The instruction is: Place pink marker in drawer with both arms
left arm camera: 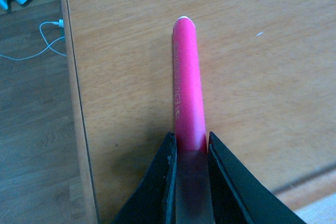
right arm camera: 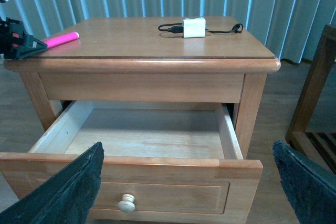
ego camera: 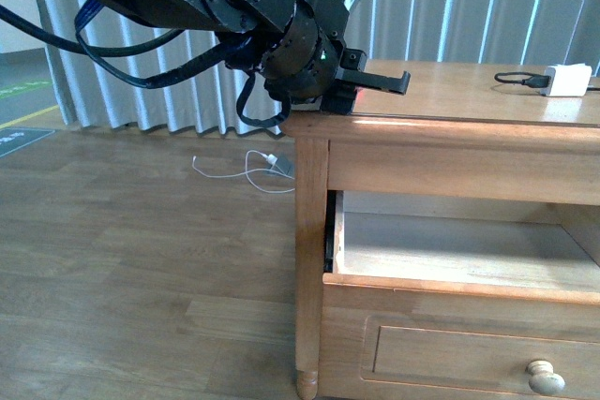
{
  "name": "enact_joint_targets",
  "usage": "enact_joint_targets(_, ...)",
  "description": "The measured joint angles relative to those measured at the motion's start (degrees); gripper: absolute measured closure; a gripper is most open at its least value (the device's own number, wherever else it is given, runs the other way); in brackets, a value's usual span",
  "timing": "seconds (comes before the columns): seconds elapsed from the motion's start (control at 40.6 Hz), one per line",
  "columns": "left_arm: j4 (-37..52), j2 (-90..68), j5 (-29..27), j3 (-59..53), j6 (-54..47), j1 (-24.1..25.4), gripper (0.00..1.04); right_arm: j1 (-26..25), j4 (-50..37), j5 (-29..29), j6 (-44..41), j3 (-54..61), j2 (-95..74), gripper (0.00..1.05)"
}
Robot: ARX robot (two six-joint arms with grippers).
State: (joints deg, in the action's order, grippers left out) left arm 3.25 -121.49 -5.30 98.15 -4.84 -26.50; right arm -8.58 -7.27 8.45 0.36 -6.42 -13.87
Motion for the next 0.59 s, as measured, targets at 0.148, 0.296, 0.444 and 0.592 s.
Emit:
enact_joint_targets(0.148, 3.7, 6.4, 3.3, -8.0, -1.0, -1.0, 0.90, 0.0, 0.0, 0.0, 0.0, 0.0, 0.0, 0.09)
enact_joint_targets(0.296, 6.1, 13.3, 7.8, -14.5, -2.4, -2.7, 0.90, 0.0, 0.0, 0.0, 0.0, 0.0, 0.0, 0.09)
enact_joint_targets(0.444, 6.1, 20.3, 14.4, -22.9, -6.4, -6.5, 0.90, 0.0, 0.0, 0.0, 0.0, 0.0, 0.0, 0.09)
enact_joint_targets(0.592, 4.9, 20.5, 15.9, -25.5, -10.6, -9.7, 0.90, 0.0, 0.0, 0.0, 0.0, 0.0, 0.0, 0.09)
